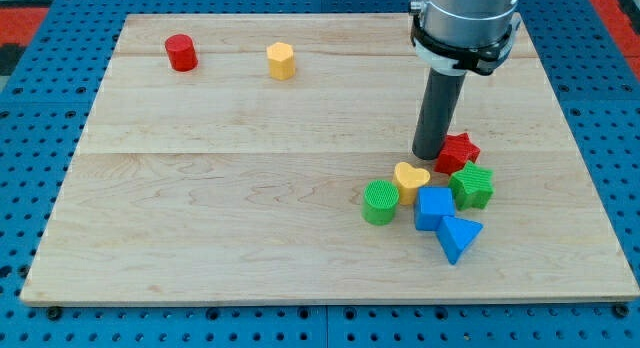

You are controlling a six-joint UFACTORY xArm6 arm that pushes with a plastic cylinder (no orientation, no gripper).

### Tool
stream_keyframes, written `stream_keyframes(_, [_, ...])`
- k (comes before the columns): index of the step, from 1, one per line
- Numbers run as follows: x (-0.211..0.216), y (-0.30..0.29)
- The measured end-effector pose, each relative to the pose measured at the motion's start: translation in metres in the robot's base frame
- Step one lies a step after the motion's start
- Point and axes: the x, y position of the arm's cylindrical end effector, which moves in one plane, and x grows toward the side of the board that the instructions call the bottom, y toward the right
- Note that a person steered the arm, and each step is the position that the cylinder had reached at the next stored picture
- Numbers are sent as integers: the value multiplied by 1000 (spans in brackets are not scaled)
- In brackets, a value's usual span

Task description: Move the arm to the top center of the board

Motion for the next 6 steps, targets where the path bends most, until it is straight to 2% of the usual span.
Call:
stream_keyframes(1, [-36,-41])
stream_keyframes(2, [-104,-18])
stream_keyframes(3, [-183,-43])
stream_keyframes(4, [-249,-104])
stream_keyframes(5, [-253,-169])
stream_keyframes(6, [-235,-146])
